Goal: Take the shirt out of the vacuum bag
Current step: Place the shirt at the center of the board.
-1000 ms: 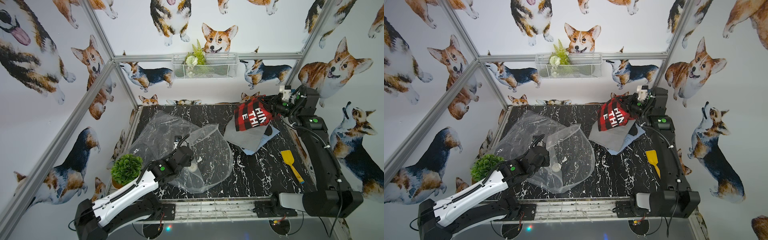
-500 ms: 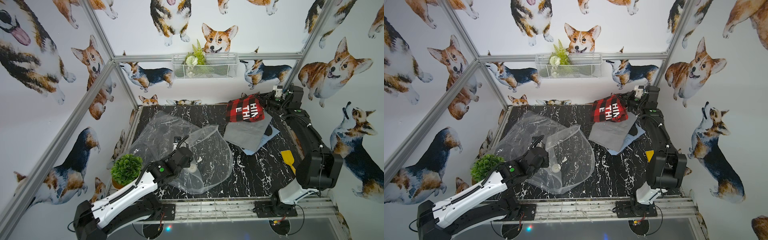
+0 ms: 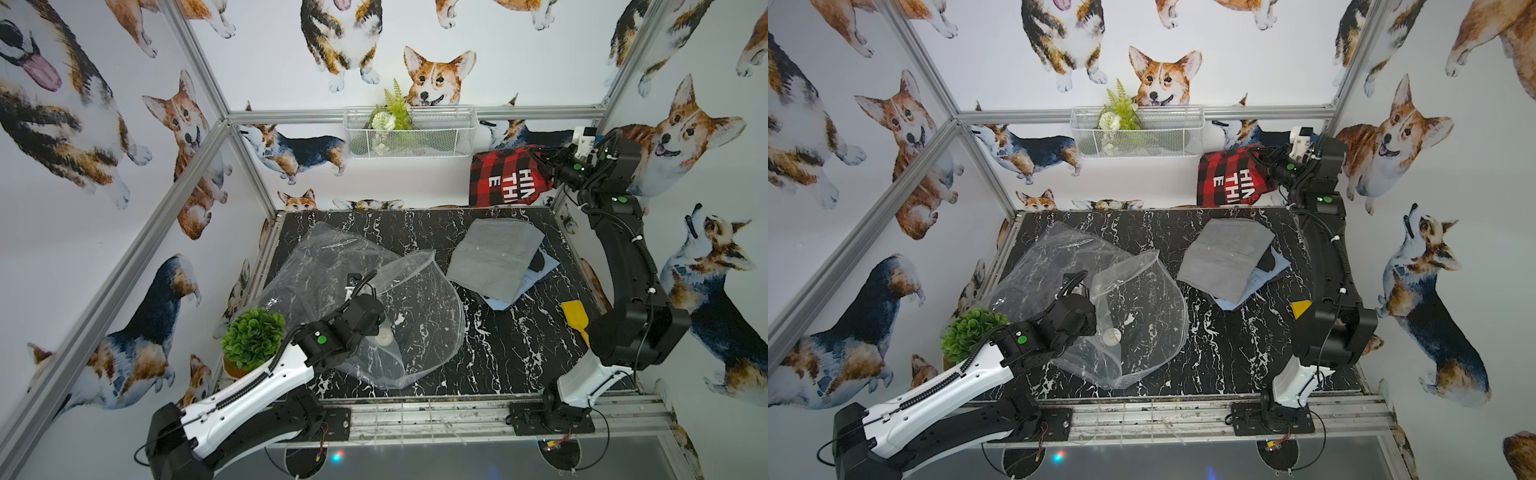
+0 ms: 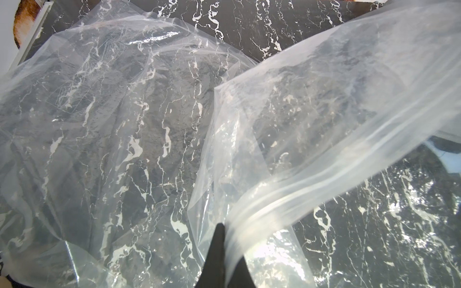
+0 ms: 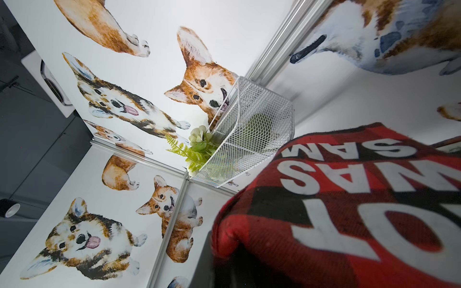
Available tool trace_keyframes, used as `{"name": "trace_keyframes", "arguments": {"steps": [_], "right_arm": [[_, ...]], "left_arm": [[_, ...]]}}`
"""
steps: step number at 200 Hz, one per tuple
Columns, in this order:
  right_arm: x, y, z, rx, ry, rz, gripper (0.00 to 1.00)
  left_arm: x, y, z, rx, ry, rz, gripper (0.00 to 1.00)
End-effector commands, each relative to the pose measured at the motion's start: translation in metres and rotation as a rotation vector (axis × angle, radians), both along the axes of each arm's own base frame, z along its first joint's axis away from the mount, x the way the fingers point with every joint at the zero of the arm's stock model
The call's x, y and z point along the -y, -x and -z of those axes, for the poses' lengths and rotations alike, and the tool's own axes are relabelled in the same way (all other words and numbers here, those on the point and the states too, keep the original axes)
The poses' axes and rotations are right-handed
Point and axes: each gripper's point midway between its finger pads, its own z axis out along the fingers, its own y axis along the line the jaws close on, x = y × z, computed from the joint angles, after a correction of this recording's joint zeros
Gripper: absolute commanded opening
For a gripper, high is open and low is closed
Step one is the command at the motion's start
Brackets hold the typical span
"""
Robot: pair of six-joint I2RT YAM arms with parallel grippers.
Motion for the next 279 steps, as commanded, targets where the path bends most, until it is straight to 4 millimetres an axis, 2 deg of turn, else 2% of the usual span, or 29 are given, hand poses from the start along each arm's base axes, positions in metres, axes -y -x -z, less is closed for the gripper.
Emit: {"name": "trace_keyframes", "arguments": {"steps": [1, 23, 34, 45, 54, 84, 118, 137, 159, 199, 220, 230, 256, 279], "right_arm": [[0.0, 0.003, 0.054, -0.077, 0.011, 0.006, 0.0], [-0.002, 0.012, 0.141, -0.197, 0.005, -0.001, 0.0], [-0.002, 0.021, 0.178, -0.242, -0.002, 0.002, 0.0], [0.0, 0.031, 0.2, -0.264, -0.008, 0.032, 0.0], [-0.001, 0.037, 0.206, -0.267, -0.011, 0.036, 0.0], [0.001, 0.046, 0.199, -0.263, 0.01, 0.071, 0.0], [0.004, 0.035, 0.158, -0.212, -0.11, 0.076, 0.0], [0.006, 0.029, 0.142, -0.202, -0.147, 0.086, 0.0], [0.008, 0.024, 0.139, -0.218, -0.171, 0.09, 0.0], [0.008, 0.014, 0.14, -0.247, -0.34, 0.06, 0.0], [0.008, 0.018, 0.145, -0.263, -0.304, 0.08, 0.01], [0.006, 0.023, 0.146, -0.263, -0.274, 0.08, 0.06], [0.003, 0.036, 0.15, -0.267, -0.193, 0.08, 0.3], [0.006, 0.048, 0.151, -0.277, -0.097, 0.094, 0.39]], "left_arm": [[-0.002, 0.0, 0.002, 0.002, 0.005, -0.015, 0.0], [-0.002, 0.001, 0.006, -0.007, 0.009, -0.014, 0.0], [-0.002, 0.002, 0.007, -0.01, 0.01, -0.01, 0.0], [-0.002, 0.002, 0.006, -0.009, 0.011, -0.006, 0.0], [-0.003, 0.003, 0.005, -0.007, 0.007, -0.003, 0.0], [-0.003, 0.003, -0.001, 0.001, 0.008, 0.004, 0.0], [-0.001, 0.003, 0.0, -0.005, 0.014, 0.007, 0.0], [0.0, 0.004, -0.002, -0.005, 0.022, 0.012, 0.0], [-0.001, 0.004, -0.007, -0.001, 0.018, 0.017, 0.0], [0.0, 0.004, -0.013, 0.0, 0.002, 0.036, 0.0], [0.002, 0.003, -0.014, -0.009, -0.002, 0.047, 0.0], [0.004, 0.003, -0.014, -0.012, -0.003, 0.053, 0.0], [0.006, 0.003, -0.011, -0.02, -0.001, 0.061, 0.0], [0.009, 0.003, -0.009, -0.031, 0.001, 0.07, 0.0]]}}
